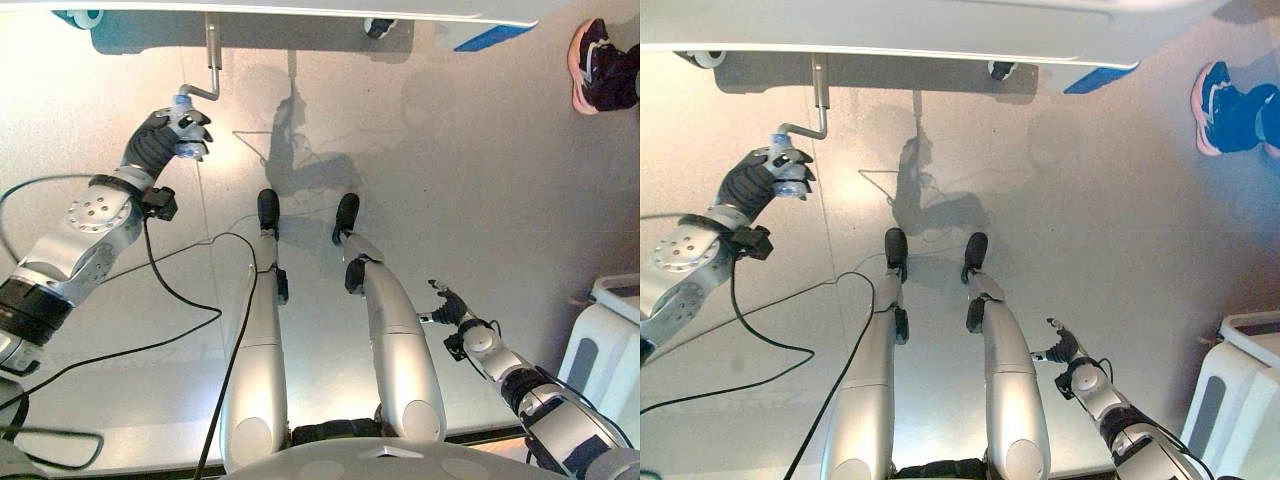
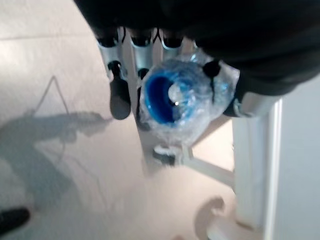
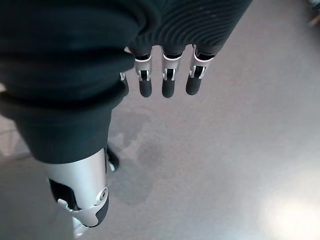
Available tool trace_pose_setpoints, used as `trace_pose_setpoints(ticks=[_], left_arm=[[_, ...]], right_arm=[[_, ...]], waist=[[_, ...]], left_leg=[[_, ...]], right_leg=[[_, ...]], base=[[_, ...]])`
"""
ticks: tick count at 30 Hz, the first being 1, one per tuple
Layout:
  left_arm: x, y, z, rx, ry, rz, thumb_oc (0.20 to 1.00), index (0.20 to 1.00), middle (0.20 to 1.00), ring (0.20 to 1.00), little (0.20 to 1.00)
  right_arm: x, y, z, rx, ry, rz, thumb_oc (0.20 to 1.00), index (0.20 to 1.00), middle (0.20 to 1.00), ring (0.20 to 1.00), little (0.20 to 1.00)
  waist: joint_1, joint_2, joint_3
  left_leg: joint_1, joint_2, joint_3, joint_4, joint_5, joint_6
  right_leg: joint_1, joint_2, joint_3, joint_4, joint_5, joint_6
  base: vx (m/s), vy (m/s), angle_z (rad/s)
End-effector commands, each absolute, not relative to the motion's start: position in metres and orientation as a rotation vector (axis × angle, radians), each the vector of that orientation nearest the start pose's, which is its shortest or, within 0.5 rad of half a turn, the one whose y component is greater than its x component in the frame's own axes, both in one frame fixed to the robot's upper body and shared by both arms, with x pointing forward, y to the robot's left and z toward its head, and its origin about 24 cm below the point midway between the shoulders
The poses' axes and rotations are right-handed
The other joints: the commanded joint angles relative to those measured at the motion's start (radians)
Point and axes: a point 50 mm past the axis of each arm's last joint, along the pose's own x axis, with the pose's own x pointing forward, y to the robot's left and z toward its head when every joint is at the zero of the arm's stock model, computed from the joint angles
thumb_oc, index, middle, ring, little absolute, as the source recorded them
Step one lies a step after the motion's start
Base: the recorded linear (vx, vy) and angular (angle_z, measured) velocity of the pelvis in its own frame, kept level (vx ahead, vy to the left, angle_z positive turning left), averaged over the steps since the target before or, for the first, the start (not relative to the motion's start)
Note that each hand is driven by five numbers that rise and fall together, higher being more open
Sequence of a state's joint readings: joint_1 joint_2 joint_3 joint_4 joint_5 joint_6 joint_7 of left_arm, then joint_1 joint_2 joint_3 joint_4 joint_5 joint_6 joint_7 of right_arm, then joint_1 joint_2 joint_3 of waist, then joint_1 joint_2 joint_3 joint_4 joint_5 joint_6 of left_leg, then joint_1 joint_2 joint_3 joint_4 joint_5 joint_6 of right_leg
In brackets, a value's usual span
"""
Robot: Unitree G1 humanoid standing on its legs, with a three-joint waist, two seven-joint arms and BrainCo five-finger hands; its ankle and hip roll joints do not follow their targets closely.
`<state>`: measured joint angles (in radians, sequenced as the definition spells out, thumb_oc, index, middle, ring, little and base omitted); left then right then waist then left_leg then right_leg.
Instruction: Raise the hospital bed
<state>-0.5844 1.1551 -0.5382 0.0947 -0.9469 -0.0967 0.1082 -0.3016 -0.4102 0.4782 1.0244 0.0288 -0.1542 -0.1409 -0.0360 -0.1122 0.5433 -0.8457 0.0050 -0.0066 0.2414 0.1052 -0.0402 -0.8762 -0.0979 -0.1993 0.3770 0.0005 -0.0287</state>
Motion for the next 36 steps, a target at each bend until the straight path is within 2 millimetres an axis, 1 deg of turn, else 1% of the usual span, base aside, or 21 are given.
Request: trace_pose_setpoints(ticks=[1,2,4,5,7,8,10,12,15,16,17,18,21,22,24,26,27,29,31,32,36], left_arm=[[0.276,0.183,0.227,0.269,-0.450,-0.574,0.200,0.200,0.200,0.200,0.200],[0.271,0.214,0.227,0.286,-0.446,-0.448,0.200,0.200,0.200,0.200,0.200],[0.272,0.227,0.229,0.319,-0.444,-0.382,0.200,0.200,0.200,0.200,0.200],[0.272,0.227,0.229,0.319,-0.444,-0.382,0.200,0.200,0.200,0.200,0.200],[0.274,0.245,0.229,0.334,-0.445,-0.276,0.200,0.200,0.200,0.200,0.200],[0.274,0.245,0.229,0.334,-0.445,-0.275,0.200,0.200,0.200,0.200,0.200],[0.279,0.262,0.226,0.356,-0.425,-0.179,0.200,0.200,0.200,0.200,0.200],[0.280,0.266,0.225,0.362,-0.419,-0.152,0.200,0.200,0.200,0.200,0.200],[0.280,0.266,0.225,0.362,-0.419,-0.152,0.200,0.200,0.200,0.200,0.200],[0.292,0.292,0.218,0.346,-0.389,0.022,0.200,0.200,0.200,0.200,0.200],[0.292,0.292,0.218,0.346,-0.389,0.021,0.200,0.200,0.200,0.200,0.200],[0.298,0.301,0.220,0.385,-0.379,0.077,0.200,0.200,0.200,0.200,0.200],[0.298,0.300,0.220,0.385,-0.379,0.076,0.200,0.200,0.200,0.200,0.200],[0.312,0.321,0.218,0.420,-0.330,0.210,0.200,0.200,0.200,0.200,0.200],[0.318,0.325,0.217,0.422,-0.311,0.241,0.200,0.200,0.200,0.200,0.200],[0.318,0.325,0.217,0.422,-0.311,0.241,0.200,0.200,0.200,0.200,0.200],[0.330,0.340,0.216,0.443,-0.255,0.335,0.200,0.200,0.200,0.200,0.200],[0.341,0.351,0.214,0.451,-0.186,0.408,0.200,0.200,0.200,0.200,0.200],[0.341,0.350,0.215,0.451,-0.187,0.406,0.200,0.200,0.200,0.200,0.200],[0.348,0.356,0.212,0.460,-0.130,0.457,0.200,0.200,0.200,0.200,0.200],[0.360,0.357,0.210,0.502,-0.041,0.504,0.200,0.200,0.200,0.200,0.200]], right_arm=[[0.217,-0.256,-0.091,-0.702,0.676,0.082,1.000,1.000,1.000,1.000,1.000],[0.209,-0.259,-0.095,-0.687,0.702,0.079,1.000,1.000,1.000,1.000,1.000],[0.210,-0.260,-0.094,-0.686,0.694,0.077,1.000,1.000,1.000,1.000,1.000],[0.210,-0.260,-0.094,-0.686,0.694,0.077,1.000,1.000,1.000,1.000,1.000],[0.210,-0.258,-0.094,-0.675,0.693,0.078,1.000,1.000,1.000,1.000,1.000],[0.210,-0.257,-0.094,-0.675,0.693,0.079,1.000,1.000,1.000,1.000,1.000],[0.212,-0.253,-0.093,-0.670,0.680,0.089,1.000,1.000,1.000,1.000,1.000],[0.213,-0.251,-0.093,-0.668,0.675,0.094,1.000,1.000,1.000,1.000,1.000],[0.213,-0.251,-0.093,-0.668,0.675,0.094,1.000,1.000,1.000,1.000,1.000],[0.219,-0.246,-0.091,-0.668,0.655,0.099,1.000,1.000,1.000,1.000,1.000],[0.219,-0.247,-0.091,-0.668,0.655,0.099,1.000,1.000,1.000,1.000,1.000],[0.221,-0.245,-0.090,-0.667,0.651,0.099,1.000,1.000,1.000,1.000,1.000],[0.221,-0.245,-0.090,-0.666,0.651,0.098,1.000,1.000,1.000,1.000,1.000],[0.226,-0.240,-0.088,-0.669,0.635,0.112,1.000,1.000,1.000,1.000,1.000],[0.227,-0.239,-0.088,-0.667,0.634,0.113,1.000,1.000,1.000,1.000,1.000],[0.227,-0.239,-0.088,-0.667,0.634,0.113,1.000,1.000,1.000,1.000,1.000],[0.233,-0.234,-0.085,-0.658,0.613,0.123,1.000,1.000,1.000,1.000,1.000],[0.238,-0.227,-0.083,-0.651,0.597,0.138,1.000,1.000,1.000,1.000,1.000],[0.238,-0.227,-0.083,-0.649,0.597,0.137,1.000,1.000,1.000,1.000,1.000],[0.241,-0.223,-0.082,-0.651,0.585,0.148,1.000,1.000,1.000,1.000,1.000],[0.247,-0.216,-0.079,-0.638,0.561,0.165,1.000,1.000,1.000,1.000,1.000]], waist=[[0.023,0.064,-0.045],[0.043,0.059,-0.043],[0.053,0.052,-0.041],[0.052,0.052,-0.041],[0.060,0.045,-0.041],[0.059,0.045,-0.041],[0.061,0.028,-0.041],[0.062,0.022,-0.040],[0.062,0.022,-0.040],[0.063,-0.003,-0.035],[0.064,-0.003,-0.035],[0.061,-0.013,-0.031],[0.062,-0.013,-0.030],[0.057,-0.042,-0.024],[0.056,-0.047,-0.024],[0.056,-0.047,-0.024],[0.047,-0.068,-0.024],[0.034,-0.085,-0.024],[0.035,-0.085,-0.023],[0.021,-0.095,-0.023],[0.007,-0.106,-0.023]], left_leg=[[-0.011,-0.041,0.038,0.019,-0.043,0.022],[-0.011,-0.046,0.044,0.032,-0.057,0.030],[-0.021,-0.047,0.052,0.055,-0.070,0.033],[-0.021,-0.047,0.052,0.056,-0.070,0.033],[-0.039,-0.047,0.055,0.086,-0.089,0.036],[-0.040,-0.047,0.055,0.086,-0.089,0.036],[-0.059,-0.043,0.061,0.118,-0.108,0.040],[-0.064,-0.041,0.062,0.126,-0.113,0.041],[-0.065,-0.041,0.062,0.127,-0.113,0.041],[-0.086,-0.037,0.067,0.150,-0.130,0.044],[-0.086,-0.037,0.067,0.150,-0.130,0.044],[-0.091,-0.035,0.065,0.151,-0.131,0.044],[-0.091,-0.035,0.065,0.151,-0.131,0.044],[-0.107,-0.030,0.064,0.148,-0.129,0.041],[-0.110,-0.030,0.062,0.148,-0.130,0.041],[-0.110,-0.030,0.063,0.148,-0.130,0.041],[-0.122,-0.026,0.060,0.157,-0.134,0.041],[-0.136,-0.021,0.061,0.170,-0.142,0.042],[-0.136,-0.020,0.061,0.170,-0.142,0.042],[-0.144,-0.020,0.064,0.179,-0.145,0.044],[-0.159,-0.014,0.066,0.197,-0.155,0.046]], right_leg=[[0.014,0.023,0.010,-0.070,0.100,0.130],[0.038,0.009,0.013,-0.092,0.112,0.148],[0.043,0.008,0.018,-0.097,0.113,0.153],[0.043,0.008,0.018,-0.097,0.113,0.153],[0.044,0.001,0.022,-0.102,0.115,0.163],[0.044,0.001,0.022,-0.101,0.115,0.163],[0.044,-0.001,0.023,-0.105,0.118,0.171],[0.046,-0.002,0.023,-0.107,0.119,0.171],[0.046,-0.002,0.023,-0.107,0.119,0.171],[0.049,-0.007,0.020,-0.121,0.124,0.180],[0.049,-0.007,0.020,-0.121,0.124,0.180],[0.053,-0.008,0.015,-0.132,0.128,0.182],[0.054,-0.008,0.015,-0.132,0.128,0.182],[0.056,-0.009,0.009,-0.161,0.138,0.184],[0.054,-0.008,0.007,-0.162,0.138,0.183],[0.054,-0.008,0.007,-0.162,0.138,0.183],[0.048,-0.006,0.002,-0.167,0.138,0.181],[0.035,-0.005,0.003,-0.164,0.137,0.179],[0.034,-0.005,0.003,-0.163,0.137,0.179],[0.025,-0.003,0.006,-0.159,0.136,0.177],[0.001,0.000,0.013,-0.148,0.130,0.171]], base=[[0.04,0.229,-0.03],[0.05,0.292,-0.06],[0.04,0.248,-0.17],[0.03,0.163,-0.15],[0.02,0.146,-0.02],[0.02,0.123,-0.05],[0.02,0.112,-0.06],[0.01,0.049,-0.06],[0.01,0.050,0.00],[0.04,0.150,-0.02],[0.05,0.193,-0.13],[0.01,0.043,-0.12],[0.01,0.031,0.08],[0.02,0.051,0.10],[0.02,0.032,0.01],[0.01,0.011,0.02],[0.03,0.035,0.01],[0.01,0.020,-0.01],[0.00,0.000,0.00],[0.00,0.000,0.00],[0.01,0.009,-0.02]])
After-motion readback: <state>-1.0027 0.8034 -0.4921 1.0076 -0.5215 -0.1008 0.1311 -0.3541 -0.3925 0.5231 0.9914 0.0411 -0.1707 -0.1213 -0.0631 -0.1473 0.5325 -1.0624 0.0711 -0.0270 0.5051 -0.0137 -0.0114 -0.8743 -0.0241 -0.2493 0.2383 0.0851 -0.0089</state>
